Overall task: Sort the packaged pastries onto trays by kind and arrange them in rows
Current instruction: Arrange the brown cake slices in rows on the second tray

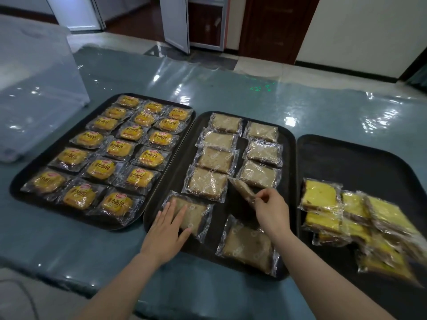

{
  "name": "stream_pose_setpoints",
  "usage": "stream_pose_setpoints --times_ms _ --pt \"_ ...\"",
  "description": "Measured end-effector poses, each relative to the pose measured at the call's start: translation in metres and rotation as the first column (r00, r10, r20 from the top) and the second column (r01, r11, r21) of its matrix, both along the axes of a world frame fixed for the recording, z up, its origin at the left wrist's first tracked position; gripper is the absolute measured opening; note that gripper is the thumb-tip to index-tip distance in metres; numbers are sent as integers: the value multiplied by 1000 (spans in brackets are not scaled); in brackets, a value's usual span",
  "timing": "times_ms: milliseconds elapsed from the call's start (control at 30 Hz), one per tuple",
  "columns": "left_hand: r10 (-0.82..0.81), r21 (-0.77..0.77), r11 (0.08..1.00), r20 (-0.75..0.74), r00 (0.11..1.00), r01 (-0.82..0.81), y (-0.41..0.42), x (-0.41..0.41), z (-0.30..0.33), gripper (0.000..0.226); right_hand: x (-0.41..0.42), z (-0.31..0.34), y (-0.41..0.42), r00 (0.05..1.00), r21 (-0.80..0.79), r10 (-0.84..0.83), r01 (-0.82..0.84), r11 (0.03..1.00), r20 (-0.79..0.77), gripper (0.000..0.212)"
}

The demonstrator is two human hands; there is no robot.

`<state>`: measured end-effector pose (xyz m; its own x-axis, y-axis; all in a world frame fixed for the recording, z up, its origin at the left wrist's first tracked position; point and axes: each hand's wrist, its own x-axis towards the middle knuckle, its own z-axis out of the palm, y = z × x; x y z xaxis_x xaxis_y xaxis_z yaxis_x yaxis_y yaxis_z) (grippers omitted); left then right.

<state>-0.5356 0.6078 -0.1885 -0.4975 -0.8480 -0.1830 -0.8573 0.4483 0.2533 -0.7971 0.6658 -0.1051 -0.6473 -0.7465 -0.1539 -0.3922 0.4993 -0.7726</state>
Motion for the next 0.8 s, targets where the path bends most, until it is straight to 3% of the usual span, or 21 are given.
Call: stream_pose_setpoints --times_ms 367,467,533,600,700,800 --pt "61 20 998 4 998 -61 2 -6 4 67 -35 -5 -13 994 -91 -6 16 996 107 16" --pt "75 16 997 5 997 -75 2 -8 6 66 -41 -13 -15 988 28 134 -132 991 -78 42" --pt "77 2 997 5 997 -77 1 -12 8 65 -43 -18 -15 920 158 225 -183 970 -322 55" --pt "83 -7 997 12 996 -83 -2 -17 11 65 -43 -20 -14 833 244 304 -210 947 -462 67" --pt "99 11 995 27 995 -99 -8 -28 13 67 -34 -32 -12 735 307 461 -348 886 -497 79" --pt "107 39 993 111 988 -112 -8 -37 9 70 -18 -47 -12 687 365 597 -476 800 -414 76"
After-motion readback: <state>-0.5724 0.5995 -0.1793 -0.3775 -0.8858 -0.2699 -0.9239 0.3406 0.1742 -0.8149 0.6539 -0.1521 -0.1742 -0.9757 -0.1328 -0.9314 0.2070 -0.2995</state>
